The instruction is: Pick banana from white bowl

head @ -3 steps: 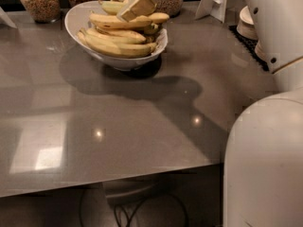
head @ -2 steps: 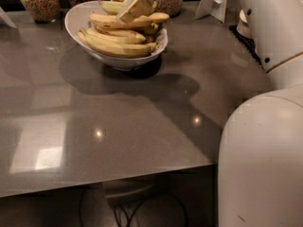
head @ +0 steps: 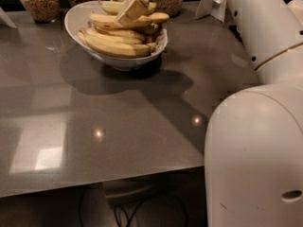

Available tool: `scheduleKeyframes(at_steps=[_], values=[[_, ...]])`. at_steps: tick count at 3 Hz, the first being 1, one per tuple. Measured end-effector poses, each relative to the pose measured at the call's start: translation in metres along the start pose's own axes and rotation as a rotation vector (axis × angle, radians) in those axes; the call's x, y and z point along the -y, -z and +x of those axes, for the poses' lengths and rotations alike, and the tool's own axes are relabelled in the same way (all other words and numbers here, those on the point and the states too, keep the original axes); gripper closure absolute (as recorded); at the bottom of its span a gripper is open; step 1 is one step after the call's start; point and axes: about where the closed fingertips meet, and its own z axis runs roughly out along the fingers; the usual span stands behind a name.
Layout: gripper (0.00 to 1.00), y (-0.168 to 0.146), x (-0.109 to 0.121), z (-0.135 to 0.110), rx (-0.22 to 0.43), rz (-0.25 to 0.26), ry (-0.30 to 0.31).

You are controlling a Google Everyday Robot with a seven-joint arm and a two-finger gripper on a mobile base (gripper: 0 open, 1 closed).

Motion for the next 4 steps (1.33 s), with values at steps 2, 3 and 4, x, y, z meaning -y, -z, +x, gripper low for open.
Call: scheduleKeyframes(at_steps=[2,3,4], values=[[0.48,-0.012,0.009,0.021,-0.056,0.002,-0.05],[0.48,-0.015,0.011,0.033,-0.084,0.0,-0.074],[0.48,-0.019,0.009,0.047,-0.112,-0.01,-0.1]])
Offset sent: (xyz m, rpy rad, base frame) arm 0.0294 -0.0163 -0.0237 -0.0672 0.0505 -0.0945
